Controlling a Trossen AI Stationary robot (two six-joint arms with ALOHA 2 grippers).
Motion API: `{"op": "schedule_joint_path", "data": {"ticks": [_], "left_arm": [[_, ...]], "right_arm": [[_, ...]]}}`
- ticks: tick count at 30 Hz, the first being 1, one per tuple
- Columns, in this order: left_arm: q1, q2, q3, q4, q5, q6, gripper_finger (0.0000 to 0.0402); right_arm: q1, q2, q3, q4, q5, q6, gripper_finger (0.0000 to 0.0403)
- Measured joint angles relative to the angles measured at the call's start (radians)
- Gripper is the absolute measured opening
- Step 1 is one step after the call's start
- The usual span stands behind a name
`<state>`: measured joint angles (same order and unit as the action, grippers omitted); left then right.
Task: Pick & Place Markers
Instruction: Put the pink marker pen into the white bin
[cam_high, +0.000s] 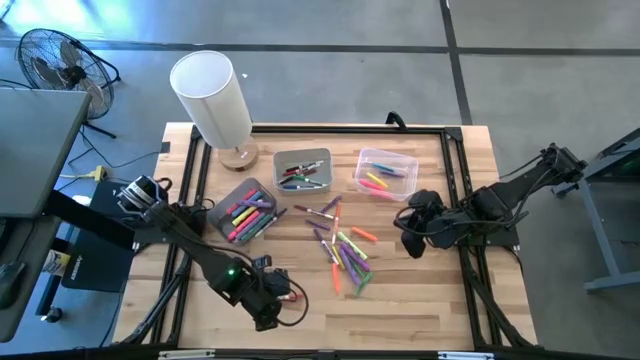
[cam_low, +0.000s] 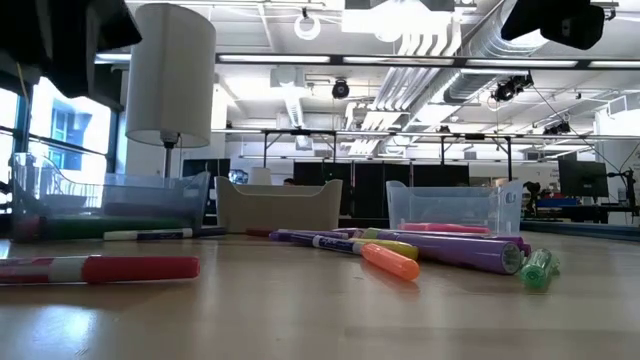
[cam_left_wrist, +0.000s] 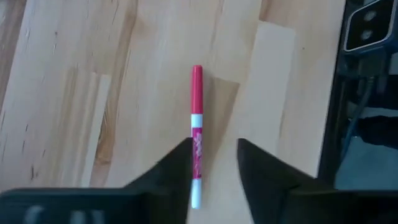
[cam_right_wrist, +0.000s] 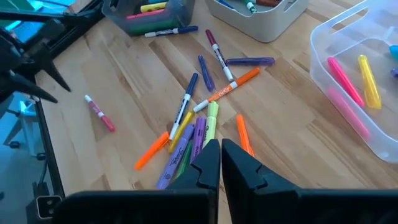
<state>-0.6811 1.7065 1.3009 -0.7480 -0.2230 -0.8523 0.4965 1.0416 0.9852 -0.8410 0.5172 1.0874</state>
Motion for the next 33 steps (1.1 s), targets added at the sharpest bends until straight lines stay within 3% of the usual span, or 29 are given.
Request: {"op": "schedule_joint_path", "data": {"ticks": [5,9,20,27,30,33], "left_arm": [[0.0,0.0,-0.049,0.061,-0.023,0.044,0.0201],[0.001,0.031,-0.075,0.072,-0.018,0.038,0.0223],[0.052,0.154,-0.086,0.032,-0.058,-0.021,0.0224],[0.116,0.247,-0.079,0.067,0.128,0.016,0.0224],[0.127,0.252,-0.079,0.073,0.142,0.017,0.0205],[0.145,0.254,-0.081,0.08,0.143,0.014,0.0156]], "right_arm": [[0.0,0.0,0.0,0.0,0.002,0.016,0.0002],[0.0,0.0,0.0,0.0,0.003,0.035,0.0002],[0.002,0.013,0.0,0.001,-0.014,0.034,0.0001],[0.003,0.05,0.0,0.002,-0.031,0.031,0.0001],[0.004,0.071,0.0,0.002,-0.039,0.024,0.0002],[0.006,0.091,0.0,0.007,-0.063,0.006,0.0004]]}}
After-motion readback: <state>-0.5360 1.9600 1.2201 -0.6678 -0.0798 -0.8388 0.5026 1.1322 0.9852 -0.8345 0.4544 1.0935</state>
